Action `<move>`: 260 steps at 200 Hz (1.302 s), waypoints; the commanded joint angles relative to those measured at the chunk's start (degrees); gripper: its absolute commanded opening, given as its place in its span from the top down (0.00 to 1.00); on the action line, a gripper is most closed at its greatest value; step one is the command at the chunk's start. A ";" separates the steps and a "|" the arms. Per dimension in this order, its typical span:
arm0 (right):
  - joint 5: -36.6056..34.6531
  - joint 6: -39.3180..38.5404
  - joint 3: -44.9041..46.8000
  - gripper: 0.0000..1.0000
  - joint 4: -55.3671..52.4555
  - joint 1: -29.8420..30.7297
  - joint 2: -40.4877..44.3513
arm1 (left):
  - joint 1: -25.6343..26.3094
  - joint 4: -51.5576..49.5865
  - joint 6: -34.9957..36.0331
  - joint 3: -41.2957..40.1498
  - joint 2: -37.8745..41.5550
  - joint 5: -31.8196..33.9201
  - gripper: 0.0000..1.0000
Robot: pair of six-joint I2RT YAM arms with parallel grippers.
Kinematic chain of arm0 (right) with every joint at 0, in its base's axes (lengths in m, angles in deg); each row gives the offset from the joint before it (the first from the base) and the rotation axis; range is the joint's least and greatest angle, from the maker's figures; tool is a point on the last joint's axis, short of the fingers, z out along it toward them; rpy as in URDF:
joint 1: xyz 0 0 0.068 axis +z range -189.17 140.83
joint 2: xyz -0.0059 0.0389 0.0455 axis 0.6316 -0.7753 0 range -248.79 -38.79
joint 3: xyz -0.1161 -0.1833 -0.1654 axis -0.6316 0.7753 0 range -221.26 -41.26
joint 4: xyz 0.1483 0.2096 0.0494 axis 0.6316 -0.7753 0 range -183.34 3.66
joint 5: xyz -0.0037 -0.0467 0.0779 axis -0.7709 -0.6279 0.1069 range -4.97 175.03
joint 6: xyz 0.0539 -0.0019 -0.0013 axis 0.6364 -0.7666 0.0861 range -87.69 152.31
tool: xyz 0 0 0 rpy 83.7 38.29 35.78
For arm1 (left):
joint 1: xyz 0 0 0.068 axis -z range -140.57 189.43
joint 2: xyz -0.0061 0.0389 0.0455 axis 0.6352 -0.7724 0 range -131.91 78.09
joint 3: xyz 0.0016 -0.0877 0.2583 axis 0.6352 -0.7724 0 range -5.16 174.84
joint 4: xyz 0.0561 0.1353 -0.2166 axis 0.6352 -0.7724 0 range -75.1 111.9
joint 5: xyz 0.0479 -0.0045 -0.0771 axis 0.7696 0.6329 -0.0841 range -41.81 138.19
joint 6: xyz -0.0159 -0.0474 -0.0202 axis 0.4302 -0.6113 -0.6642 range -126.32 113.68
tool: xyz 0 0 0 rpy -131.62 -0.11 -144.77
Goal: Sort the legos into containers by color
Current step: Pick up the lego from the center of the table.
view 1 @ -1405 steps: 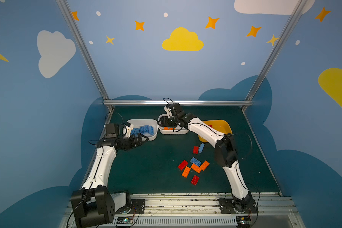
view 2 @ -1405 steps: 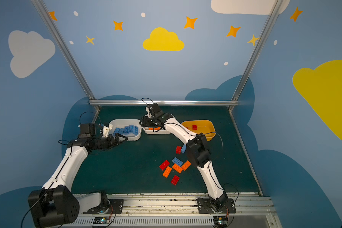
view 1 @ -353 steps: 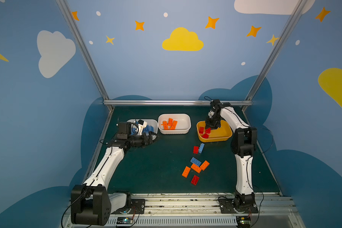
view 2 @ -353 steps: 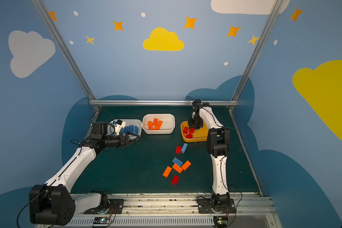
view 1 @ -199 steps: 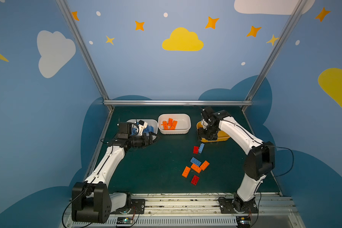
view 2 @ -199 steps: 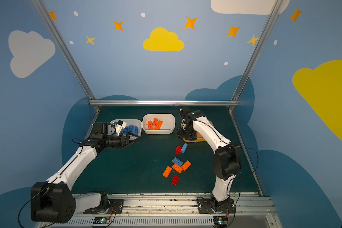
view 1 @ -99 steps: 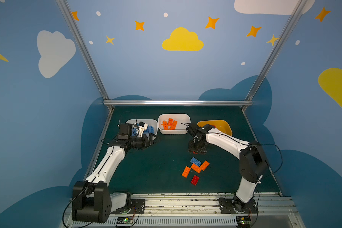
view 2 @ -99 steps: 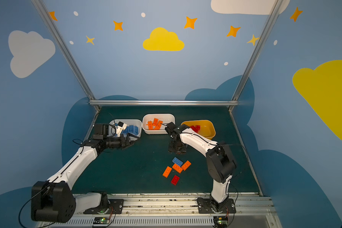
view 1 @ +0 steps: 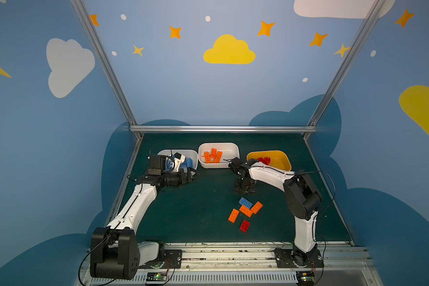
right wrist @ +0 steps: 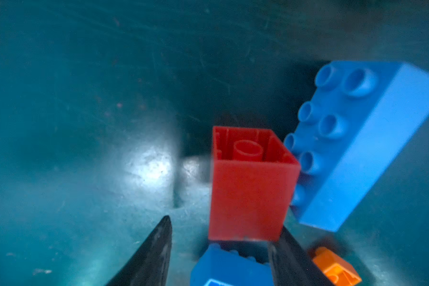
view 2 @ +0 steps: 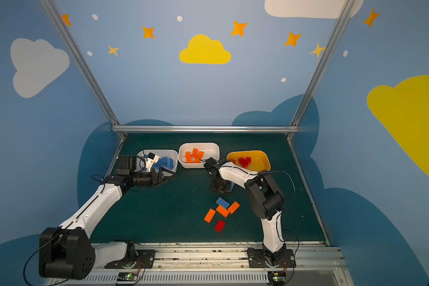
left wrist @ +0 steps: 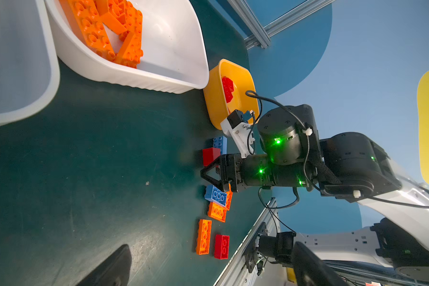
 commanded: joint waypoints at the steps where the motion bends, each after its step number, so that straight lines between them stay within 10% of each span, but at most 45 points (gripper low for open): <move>1: -0.96 0.08 -1.82 0.41 1.16 -1.33 -1.15 | -0.02 -0.86 1.05 -0.71 0.56 0.28 0.00; 162: -1.73 -3.32 -6.78 0.72 -0.77 -1.82 -5.40 | -0.11 -1.09 1.70 -0.28 -0.06 0.37 0.00; 260: -2.60 -10.98 -3.63 0.76 -7.77 -9.27 17.29 | 0.39 -1.04 -0.25 2.71 1.69 -2.35 0.00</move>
